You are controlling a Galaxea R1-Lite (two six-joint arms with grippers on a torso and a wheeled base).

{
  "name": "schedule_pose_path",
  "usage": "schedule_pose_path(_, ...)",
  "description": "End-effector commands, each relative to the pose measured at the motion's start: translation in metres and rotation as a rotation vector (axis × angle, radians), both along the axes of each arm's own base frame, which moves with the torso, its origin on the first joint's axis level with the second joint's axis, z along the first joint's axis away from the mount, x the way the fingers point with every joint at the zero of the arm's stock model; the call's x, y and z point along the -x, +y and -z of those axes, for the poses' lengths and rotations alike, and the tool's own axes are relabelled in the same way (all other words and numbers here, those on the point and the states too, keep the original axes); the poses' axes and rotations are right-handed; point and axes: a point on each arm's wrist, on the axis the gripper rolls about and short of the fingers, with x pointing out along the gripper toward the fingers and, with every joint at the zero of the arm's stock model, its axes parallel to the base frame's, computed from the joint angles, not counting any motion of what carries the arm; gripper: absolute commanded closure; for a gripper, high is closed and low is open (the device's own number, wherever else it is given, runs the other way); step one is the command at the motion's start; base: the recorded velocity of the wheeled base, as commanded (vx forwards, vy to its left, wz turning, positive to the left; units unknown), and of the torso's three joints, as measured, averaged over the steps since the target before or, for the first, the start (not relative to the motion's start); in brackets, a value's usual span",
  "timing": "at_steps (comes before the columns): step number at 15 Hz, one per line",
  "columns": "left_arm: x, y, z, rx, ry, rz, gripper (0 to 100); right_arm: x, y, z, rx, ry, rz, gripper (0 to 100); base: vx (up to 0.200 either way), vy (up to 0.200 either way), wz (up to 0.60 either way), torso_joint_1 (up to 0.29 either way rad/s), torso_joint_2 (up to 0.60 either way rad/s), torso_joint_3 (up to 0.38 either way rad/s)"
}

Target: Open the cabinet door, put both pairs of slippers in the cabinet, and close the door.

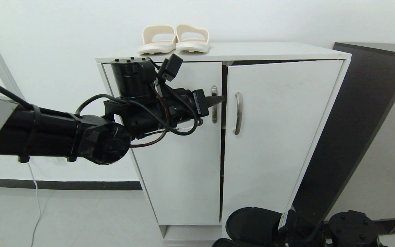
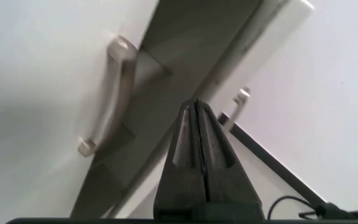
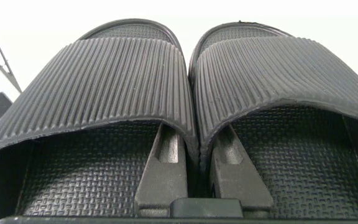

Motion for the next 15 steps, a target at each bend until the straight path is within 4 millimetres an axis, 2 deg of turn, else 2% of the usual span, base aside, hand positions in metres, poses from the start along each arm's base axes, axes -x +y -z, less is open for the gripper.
schedule_pose_path(1, -0.009, -0.003, 0.006, -0.003, 0.009, -0.006, 100, 0.001, 0.0, 0.0, -0.003, 0.002, -0.008, 100, 0.0, 0.0, 0.0, 0.0, 0.0, 0.0)
schedule_pose_path(8, -0.03, -0.016, 0.009, -0.005, 0.006, 0.002, 100, 0.004, 0.0, 0.006, 0.014, 0.017, -0.021, 100, 0.0, 0.0, 0.0, 0.0, 0.0, 0.0)
schedule_pose_path(15, -0.03, -0.023, 0.014, -0.008, 0.014, 0.019, 100, 0.011, 0.002, 0.012, 0.05, 0.021, -0.057, 100, 0.0, 0.0, 0.0, 0.0, 0.0, 0.0)
